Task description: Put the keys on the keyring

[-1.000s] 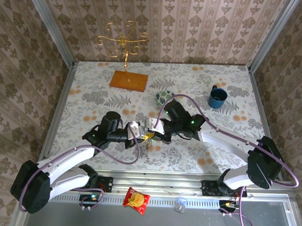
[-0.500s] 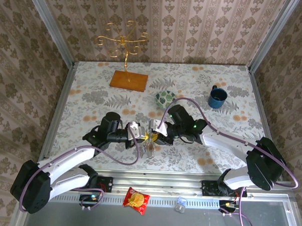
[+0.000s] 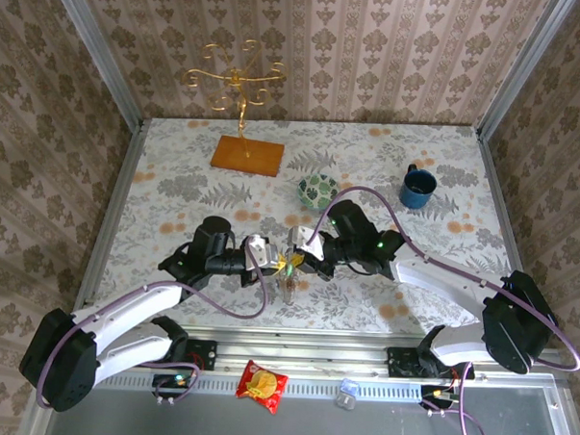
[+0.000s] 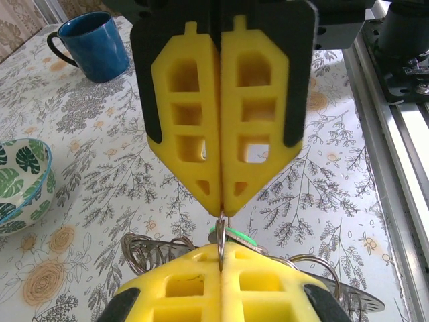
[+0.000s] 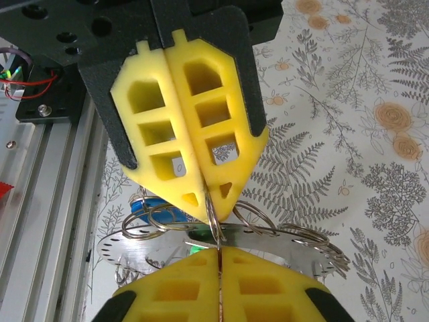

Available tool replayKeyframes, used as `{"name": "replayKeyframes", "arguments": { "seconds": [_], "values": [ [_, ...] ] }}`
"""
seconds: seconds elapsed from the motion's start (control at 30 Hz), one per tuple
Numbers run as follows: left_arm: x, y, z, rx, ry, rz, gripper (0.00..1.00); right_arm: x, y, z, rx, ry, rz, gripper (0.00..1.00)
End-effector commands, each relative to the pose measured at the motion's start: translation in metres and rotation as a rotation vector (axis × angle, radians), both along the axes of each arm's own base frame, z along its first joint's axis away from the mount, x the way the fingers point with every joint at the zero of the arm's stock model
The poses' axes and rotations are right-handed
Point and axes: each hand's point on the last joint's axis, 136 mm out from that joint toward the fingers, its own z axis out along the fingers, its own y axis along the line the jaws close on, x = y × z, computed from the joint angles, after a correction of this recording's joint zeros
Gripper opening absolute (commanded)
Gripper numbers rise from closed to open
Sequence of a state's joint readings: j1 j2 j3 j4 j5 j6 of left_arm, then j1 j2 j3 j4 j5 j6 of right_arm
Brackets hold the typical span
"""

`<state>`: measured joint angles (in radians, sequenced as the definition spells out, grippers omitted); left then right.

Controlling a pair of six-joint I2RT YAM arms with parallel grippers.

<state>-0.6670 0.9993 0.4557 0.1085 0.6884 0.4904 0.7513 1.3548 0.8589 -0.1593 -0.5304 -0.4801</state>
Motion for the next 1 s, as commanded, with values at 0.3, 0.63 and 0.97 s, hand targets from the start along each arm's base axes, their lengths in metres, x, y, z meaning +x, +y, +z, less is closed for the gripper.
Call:
{"name": "replayKeyframes", "arguments": {
  "seconds": [0.3, 0.63, 0.97],
  "values": [
    [-0.007, -0.003, 0.007, -0.032, -0.062, -0.042, 0.0, 0.006, 0.008, -0.02, 0.003, 0.056, 0.001, 0.13],
    [-0.007, -0.006, 0.011, -0.1, -0.026, -0.015, 0.0, -0.001, 0.0, -0.005, 0.074, -0.001, -0.003, 0.28],
    [-0.009, -0.007, 0.013, -0.138, -0.001, -0.015, 0.0, 0.005, 0.008, 0.004, 0.132, -0.017, -0.01, 0.23]
  ]
}}
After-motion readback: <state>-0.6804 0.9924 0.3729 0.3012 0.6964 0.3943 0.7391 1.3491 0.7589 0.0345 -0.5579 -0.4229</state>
